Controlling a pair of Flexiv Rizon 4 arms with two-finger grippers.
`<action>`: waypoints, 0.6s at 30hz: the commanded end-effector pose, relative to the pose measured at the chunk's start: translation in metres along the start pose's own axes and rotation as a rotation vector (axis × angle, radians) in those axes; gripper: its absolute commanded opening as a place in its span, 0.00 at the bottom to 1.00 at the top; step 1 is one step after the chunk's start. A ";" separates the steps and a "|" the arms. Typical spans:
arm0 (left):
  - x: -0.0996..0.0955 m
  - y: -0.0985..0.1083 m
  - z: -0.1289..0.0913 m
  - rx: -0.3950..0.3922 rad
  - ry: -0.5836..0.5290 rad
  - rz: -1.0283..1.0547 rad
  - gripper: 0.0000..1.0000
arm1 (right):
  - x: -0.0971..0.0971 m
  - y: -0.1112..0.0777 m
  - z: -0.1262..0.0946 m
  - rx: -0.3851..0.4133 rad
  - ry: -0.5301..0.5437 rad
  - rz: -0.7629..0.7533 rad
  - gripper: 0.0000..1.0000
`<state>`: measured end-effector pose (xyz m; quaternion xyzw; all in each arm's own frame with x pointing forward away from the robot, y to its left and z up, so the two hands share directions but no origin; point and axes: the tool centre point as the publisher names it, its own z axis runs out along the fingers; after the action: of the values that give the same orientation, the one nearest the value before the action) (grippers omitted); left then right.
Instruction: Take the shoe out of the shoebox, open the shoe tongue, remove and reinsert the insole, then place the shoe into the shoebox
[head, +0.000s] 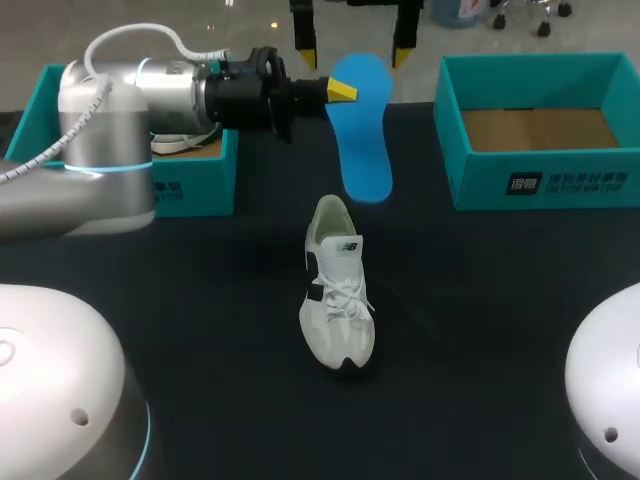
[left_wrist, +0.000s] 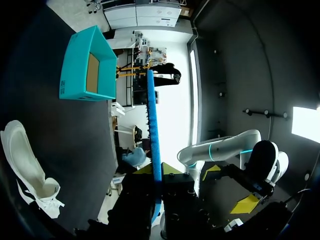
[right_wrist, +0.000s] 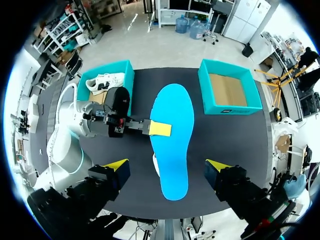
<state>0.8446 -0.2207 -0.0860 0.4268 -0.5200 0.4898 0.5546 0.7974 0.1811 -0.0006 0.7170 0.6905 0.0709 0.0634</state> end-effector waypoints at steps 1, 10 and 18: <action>0.000 0.004 -0.001 0.013 -0.002 0.006 0.00 | -0.030 -0.001 0.008 0.000 0.167 0.008 1.00; -0.001 0.004 -0.003 0.024 -0.007 0.010 0.00 | -0.041 0.003 0.003 0.003 0.373 0.024 1.00; -0.002 0.005 -0.004 0.026 -0.009 0.008 0.00 | -0.050 0.005 0.013 0.018 0.587 0.017 1.00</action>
<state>0.8420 -0.2167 -0.0886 0.4328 -0.5180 0.4964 0.5459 0.8017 0.1381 -0.0039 0.7067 0.6863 0.1656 -0.0474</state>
